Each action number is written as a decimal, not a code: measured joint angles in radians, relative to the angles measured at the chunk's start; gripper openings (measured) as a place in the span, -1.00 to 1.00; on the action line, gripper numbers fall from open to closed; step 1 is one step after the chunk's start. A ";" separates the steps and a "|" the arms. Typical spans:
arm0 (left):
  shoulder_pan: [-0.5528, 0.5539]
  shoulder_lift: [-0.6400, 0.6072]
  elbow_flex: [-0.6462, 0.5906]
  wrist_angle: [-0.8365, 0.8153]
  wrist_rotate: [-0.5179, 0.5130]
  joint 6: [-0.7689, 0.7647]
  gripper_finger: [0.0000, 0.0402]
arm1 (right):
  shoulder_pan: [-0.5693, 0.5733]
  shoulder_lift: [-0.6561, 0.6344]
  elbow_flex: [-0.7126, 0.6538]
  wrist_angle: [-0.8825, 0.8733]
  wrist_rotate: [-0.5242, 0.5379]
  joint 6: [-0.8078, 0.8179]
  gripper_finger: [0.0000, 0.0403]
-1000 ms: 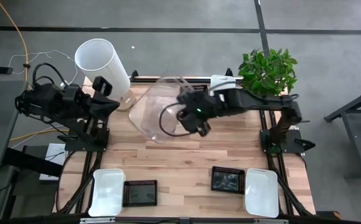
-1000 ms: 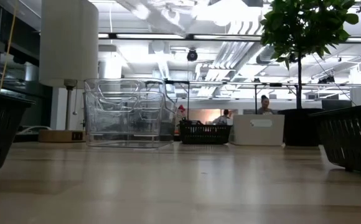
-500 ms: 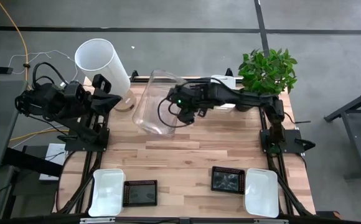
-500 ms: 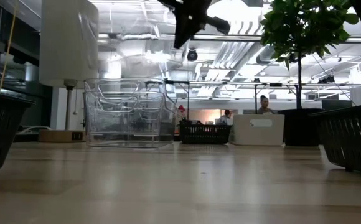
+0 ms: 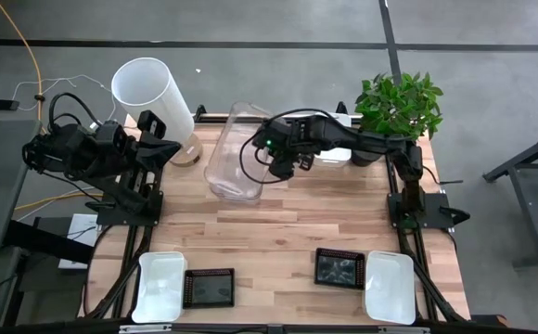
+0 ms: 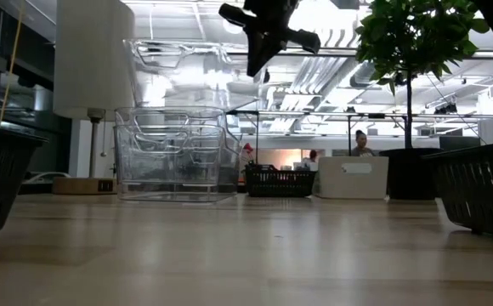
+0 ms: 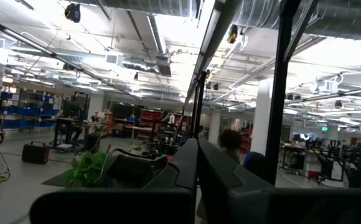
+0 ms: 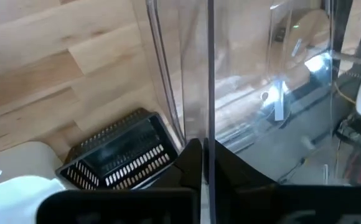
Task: Stack baskets by color
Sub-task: Stack the right transparent bin on top of the left transparent bins
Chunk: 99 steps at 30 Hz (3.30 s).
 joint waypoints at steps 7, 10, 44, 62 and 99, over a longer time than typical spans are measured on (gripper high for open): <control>0.000 0.000 0.000 0.000 0.000 0.000 -1.00 | 0.001 0.026 -0.010 -0.013 -0.006 0.001 -1.00; 0.000 0.000 0.000 0.000 0.000 0.000 -1.00 | 0.009 0.031 -0.061 0.000 0.006 -0.011 -1.00; 0.000 0.000 0.000 0.000 0.001 0.009 -1.00 | 0.083 0.030 -0.130 0.093 -0.098 0.029 -1.00; 0.000 0.000 -0.001 0.000 0.001 0.009 -1.00 | 0.078 0.031 -0.130 0.126 -0.139 0.245 -0.72; 0.000 -0.020 -0.002 -0.221 0.000 0.046 -1.00 | 0.074 -0.083 -0.592 0.420 -0.247 1.371 -0.99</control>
